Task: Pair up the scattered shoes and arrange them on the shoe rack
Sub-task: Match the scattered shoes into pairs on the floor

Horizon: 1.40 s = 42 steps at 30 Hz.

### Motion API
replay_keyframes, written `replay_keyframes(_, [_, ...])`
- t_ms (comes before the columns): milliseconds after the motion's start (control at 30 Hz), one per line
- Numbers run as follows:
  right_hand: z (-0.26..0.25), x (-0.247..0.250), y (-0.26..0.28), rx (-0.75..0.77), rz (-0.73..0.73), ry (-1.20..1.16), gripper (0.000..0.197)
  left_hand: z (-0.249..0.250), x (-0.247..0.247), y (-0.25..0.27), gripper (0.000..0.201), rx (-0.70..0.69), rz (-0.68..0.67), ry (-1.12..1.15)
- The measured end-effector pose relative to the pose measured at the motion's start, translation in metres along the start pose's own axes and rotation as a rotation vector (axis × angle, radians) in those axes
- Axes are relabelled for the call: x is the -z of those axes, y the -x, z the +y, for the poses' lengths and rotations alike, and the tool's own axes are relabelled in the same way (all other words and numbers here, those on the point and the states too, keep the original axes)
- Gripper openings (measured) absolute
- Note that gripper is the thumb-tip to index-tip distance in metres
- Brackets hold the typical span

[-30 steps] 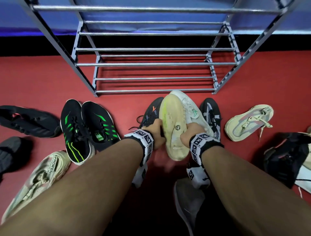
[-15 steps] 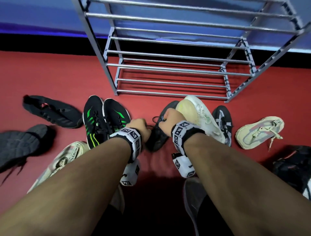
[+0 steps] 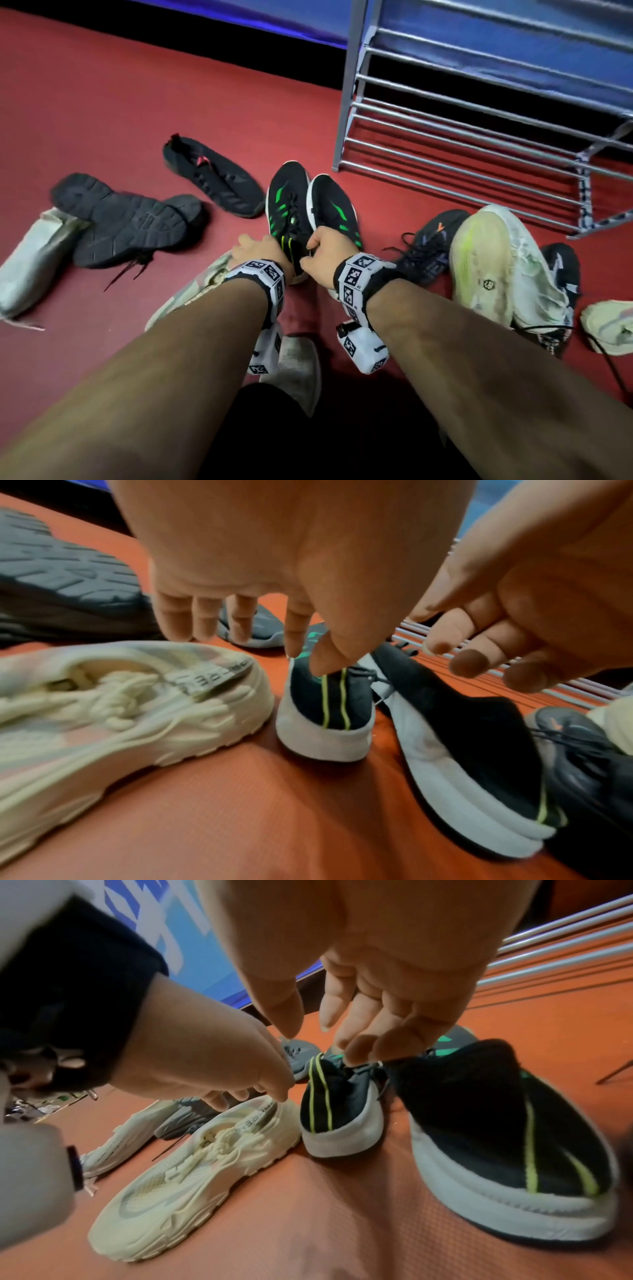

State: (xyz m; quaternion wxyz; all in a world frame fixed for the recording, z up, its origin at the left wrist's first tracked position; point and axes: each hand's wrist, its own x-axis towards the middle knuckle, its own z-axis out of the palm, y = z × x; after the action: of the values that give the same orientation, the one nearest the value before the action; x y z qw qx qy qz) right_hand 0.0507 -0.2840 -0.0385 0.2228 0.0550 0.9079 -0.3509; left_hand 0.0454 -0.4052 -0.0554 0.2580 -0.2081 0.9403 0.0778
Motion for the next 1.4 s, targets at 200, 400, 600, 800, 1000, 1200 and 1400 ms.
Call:
replay_keyframes(200, [0.000, -0.020, -0.002, -0.024, -0.062, 0.024, 0.021, -0.022, -0.013, -0.015, 0.061, -0.011, -0.085, -0.074])
replay_keyframes(400, [0.014, -0.014, 0.001, -0.041, -0.049, 0.079, 0.014, -0.025, -0.007, -0.018, 0.030, -0.107, -0.164, -0.137])
replay_keyframes(600, [0.021, -0.005, 0.004, -0.064, -0.030, 0.082, 0.019, -0.023, 0.009, -0.023, 0.013, 0.001, -0.114, 0.053])
replay_keyframes(800, [0.018, -0.003, 0.006, -0.061, -0.026, 0.043, 0.011, -0.011, 0.026, -0.012, 0.028, 0.155, 0.183, 0.426])
replay_keyframes(1000, [0.008, 0.017, 0.011, -0.094, 0.098, -0.126, 0.021, 0.036, 0.058, 0.009, 0.024, -0.121, 0.289, 0.373])
replay_keyframes(1200, [0.026, 0.059, 0.026, -0.281, 0.220, -0.495, 0.048, 0.077, 0.048, 0.048, 0.016, -0.622, 0.290, 0.223])
replay_keyframes(1400, [0.062, 0.085, 0.049, -0.409, 0.051, -0.942, 0.034, 0.099, 0.017, 0.068, 0.021, -0.863, 0.156, 0.219])
